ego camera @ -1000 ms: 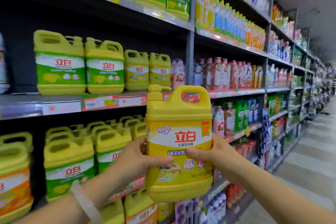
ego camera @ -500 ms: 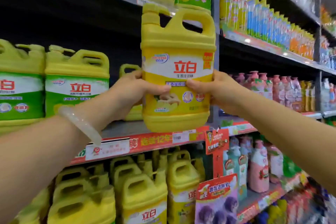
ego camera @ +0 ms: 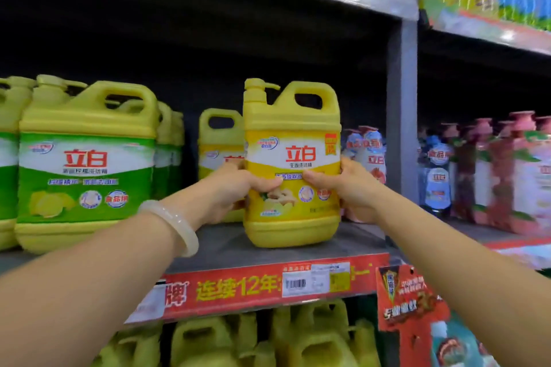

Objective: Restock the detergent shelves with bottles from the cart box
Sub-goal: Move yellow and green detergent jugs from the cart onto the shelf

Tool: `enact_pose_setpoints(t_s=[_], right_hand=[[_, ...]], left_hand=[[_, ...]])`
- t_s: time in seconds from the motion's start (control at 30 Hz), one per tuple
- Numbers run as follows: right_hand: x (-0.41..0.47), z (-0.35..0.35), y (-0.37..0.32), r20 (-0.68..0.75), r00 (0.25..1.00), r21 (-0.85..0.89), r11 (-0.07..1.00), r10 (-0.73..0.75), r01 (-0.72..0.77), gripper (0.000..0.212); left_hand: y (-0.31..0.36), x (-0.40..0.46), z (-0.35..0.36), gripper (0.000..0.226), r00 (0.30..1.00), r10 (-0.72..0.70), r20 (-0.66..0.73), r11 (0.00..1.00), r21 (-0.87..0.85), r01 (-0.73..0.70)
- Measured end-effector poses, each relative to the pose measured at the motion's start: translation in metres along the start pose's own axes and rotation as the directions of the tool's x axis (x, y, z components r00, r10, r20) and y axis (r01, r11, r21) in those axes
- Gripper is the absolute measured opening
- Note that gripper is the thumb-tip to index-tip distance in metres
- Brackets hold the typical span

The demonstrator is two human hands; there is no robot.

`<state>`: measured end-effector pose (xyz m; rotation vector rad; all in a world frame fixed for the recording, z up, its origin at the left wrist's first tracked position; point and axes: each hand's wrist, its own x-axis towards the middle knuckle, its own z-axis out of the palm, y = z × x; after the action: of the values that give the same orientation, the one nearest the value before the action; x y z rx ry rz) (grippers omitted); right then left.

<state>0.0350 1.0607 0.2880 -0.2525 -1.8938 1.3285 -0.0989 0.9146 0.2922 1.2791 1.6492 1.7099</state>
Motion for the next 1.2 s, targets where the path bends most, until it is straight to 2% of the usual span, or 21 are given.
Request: enact_pose_setpoints(t_s=[0.03, 0.1, 0.17, 0.27, 0.43, 0.77, 1.07, 1.13, 1.2], right_hand=[[0.004, -0.004, 0.007, -0.001, 1.0, 0.015, 1.0, -0.009, 0.009, 0.08], [0.011, -0.012, 0.018, -0.038, 0.999, 0.038, 0.999, -0.037, 0.038, 0.085], [0.016, -0.019, 0.027, -0.106, 0.993, 0.053, 0.997, -0.043, 0.049, 0.079], [0.02, -0.024, 0.044, -0.252, 0.965, -0.016, 0.998, -0.065, 0.063, 0.059], [0.017, -0.028, 0.053, -0.396, 0.915, -0.111, 0.993, -0.083, 0.042, 0.059], [0.014, -0.028, 0.049, -0.415, 0.905, -0.129, 0.991, -0.093, 0.043, 0.064], [0.009, -0.025, 0.045, -0.412, 0.91, -0.132, 0.991, -0.046, -0.009, 0.071], [0.007, -0.024, 0.043, -0.411, 0.909, -0.22, 0.975, -0.068, -0.026, 0.078], [0.0, -0.02, 0.04, -0.394, 0.903, -0.382, 0.924, -0.169, 0.006, 0.081]], left_hand=[[-0.001, 0.005, 0.004, 0.041, 1.0, 0.0, 0.004, 1.0, 0.017, -0.001], [-0.003, 0.011, 0.013, 0.047, 1.0, -0.003, 0.007, 0.998, 0.059, 0.003], [-0.006, 0.017, 0.023, 0.057, 1.0, -0.017, -0.006, 0.994, 0.11, 0.018], [-0.012, 0.028, 0.041, 0.076, 0.999, -0.003, -0.045, 0.983, 0.185, 0.011], [-0.026, 0.046, 0.064, 0.096, 0.996, 0.045, -0.077, 0.973, 0.23, -0.026], [-0.032, 0.058, 0.067, 0.081, 0.996, -0.005, -0.09, 0.989, 0.149, 0.019], [-0.032, 0.059, 0.069, 0.084, 0.994, -0.034, -0.106, 0.989, 0.141, 0.049], [-0.03, 0.056, 0.071, 0.083, 0.993, -0.038, -0.107, 0.986, 0.156, 0.055], [-0.029, 0.052, 0.072, 0.081, 0.992, -0.039, -0.121, 0.973, 0.223, 0.066]])
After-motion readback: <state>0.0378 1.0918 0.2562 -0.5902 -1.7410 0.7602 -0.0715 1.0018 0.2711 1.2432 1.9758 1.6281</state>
